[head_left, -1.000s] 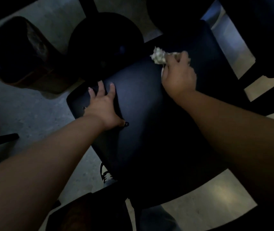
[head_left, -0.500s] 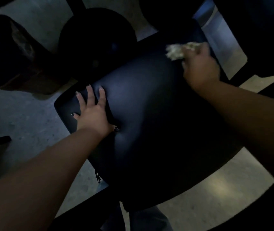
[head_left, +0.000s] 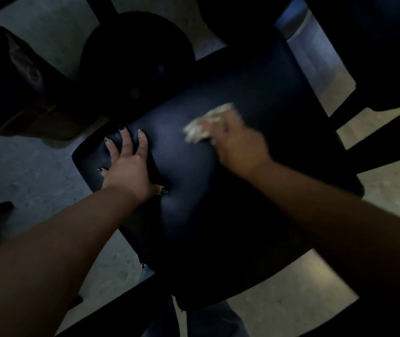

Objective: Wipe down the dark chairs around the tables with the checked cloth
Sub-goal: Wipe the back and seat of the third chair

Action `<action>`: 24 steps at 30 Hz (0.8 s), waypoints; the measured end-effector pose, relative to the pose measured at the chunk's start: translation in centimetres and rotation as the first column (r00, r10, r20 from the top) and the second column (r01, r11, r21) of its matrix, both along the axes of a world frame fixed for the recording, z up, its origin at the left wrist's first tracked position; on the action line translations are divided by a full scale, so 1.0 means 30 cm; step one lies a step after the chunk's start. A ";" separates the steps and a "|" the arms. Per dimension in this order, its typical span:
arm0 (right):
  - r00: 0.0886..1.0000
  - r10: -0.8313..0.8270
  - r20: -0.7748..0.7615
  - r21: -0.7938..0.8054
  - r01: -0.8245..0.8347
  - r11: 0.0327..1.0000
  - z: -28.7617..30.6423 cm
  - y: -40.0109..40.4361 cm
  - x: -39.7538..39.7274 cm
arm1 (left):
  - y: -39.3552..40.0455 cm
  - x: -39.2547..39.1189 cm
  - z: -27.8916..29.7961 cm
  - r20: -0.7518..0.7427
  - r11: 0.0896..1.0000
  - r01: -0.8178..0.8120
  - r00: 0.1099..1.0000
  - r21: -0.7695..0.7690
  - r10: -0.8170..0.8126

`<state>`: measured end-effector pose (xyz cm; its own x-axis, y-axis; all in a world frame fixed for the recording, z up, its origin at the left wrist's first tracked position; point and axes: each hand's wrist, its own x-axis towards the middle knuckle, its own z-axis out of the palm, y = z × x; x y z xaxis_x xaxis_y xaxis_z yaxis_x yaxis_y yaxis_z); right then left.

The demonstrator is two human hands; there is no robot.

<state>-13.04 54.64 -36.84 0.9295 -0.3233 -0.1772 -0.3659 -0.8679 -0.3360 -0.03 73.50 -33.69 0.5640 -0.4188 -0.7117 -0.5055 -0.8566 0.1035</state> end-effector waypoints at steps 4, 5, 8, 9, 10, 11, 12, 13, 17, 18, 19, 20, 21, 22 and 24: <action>0.883 -0.469 0.031 -0.135 0.469 0.873 0.012 -0.287 -0.060 | -0.009 -0.010 -0.001 0.010 1.000 -0.002 1.000 0.011 0.002; 0.845 -0.532 0.056 -0.117 0.535 0.837 0.012 -0.300 -0.062 | -0.012 -0.013 0.000 0.014 1.000 -0.003 1.000 0.018 0.002; 0.677 -0.734 0.060 -0.064 0.736 0.674 -0.004 -0.214 -0.015 | -0.020 -0.012 -0.001 -0.003 1.000 0.005 1.000 0.020 -0.005; 0.642 -0.765 0.045 -0.027 0.766 0.642 -0.010 -0.131 0.004 | -0.021 -0.008 0.000 -0.008 1.000 0.015 1.000 0.021 -0.015; 0.652 -0.758 0.030 0.018 0.758 0.652 -0.015 -0.025 0.018 | -0.020 -0.002 0.000 -0.012 0.999 0.033 0.999 0.027 -0.032; 0.700 -0.713 0.038 0.044 0.712 0.701 -0.014 0.092 0.020 | -0.017 0.006 -0.002 -0.018 0.998 0.056 0.998 0.035 -0.056; 0.776 -0.628 0.058 0.078 0.624 0.778 -0.006 0.211 0.015 | -0.014 0.016 -0.005 -0.026 0.995 0.084 0.996 0.045 -0.083; 0.856 -0.509 0.093 0.100 0.501 0.860 -0.003 0.308 -0.002 | -0.008 0.028 -0.008 -0.034 0.992 0.115 0.993 0.054 -0.113; 0.997 0.044 0.067 0.155 -0.054 0.986 -0.033 0.292 -0.096 | 0.014 0.070 -0.004 -0.088 0.965 0.251 0.966 0.080 -0.244; 0.998 0.044 0.045 0.153 -0.051 0.987 -0.035 0.210 -0.105 | 0.016 0.073 -0.004 -0.095 0.963 0.258 0.964 0.080 -0.250; 0.998 -0.030 0.046 0.097 0.025 0.995 -0.042 0.117 -0.114 | 0.017 0.070 -0.003 -0.096 0.964 0.253 0.965 0.078 -0.246; 0.985 -0.171 0.040 0.001 0.171 0.985 -0.039 0.020 -0.127 | 0.016 0.065 -0.006 -0.091 0.966 0.249 0.966 0.076 -0.242; 0.934 -0.356 0.029 -0.068 0.358 0.931 -0.032 -0.075 -0.143 | 0.015 0.061 -0.010 -0.082 0.967 0.246 0.967 0.074 -0.240; 0.838 -0.546 0.022 -0.105 0.545 0.832 -0.018 -0.156 -0.158 | 0.015 0.059 -0.013 -0.077 0.967 0.243 0.968 0.071 -0.238; 0.637 -0.770 0.019 -0.113 0.767 0.632 0.012 -0.233 -0.172 | 0.020 0.058 -0.016 -0.080 0.968 0.243 0.968 0.068 -0.238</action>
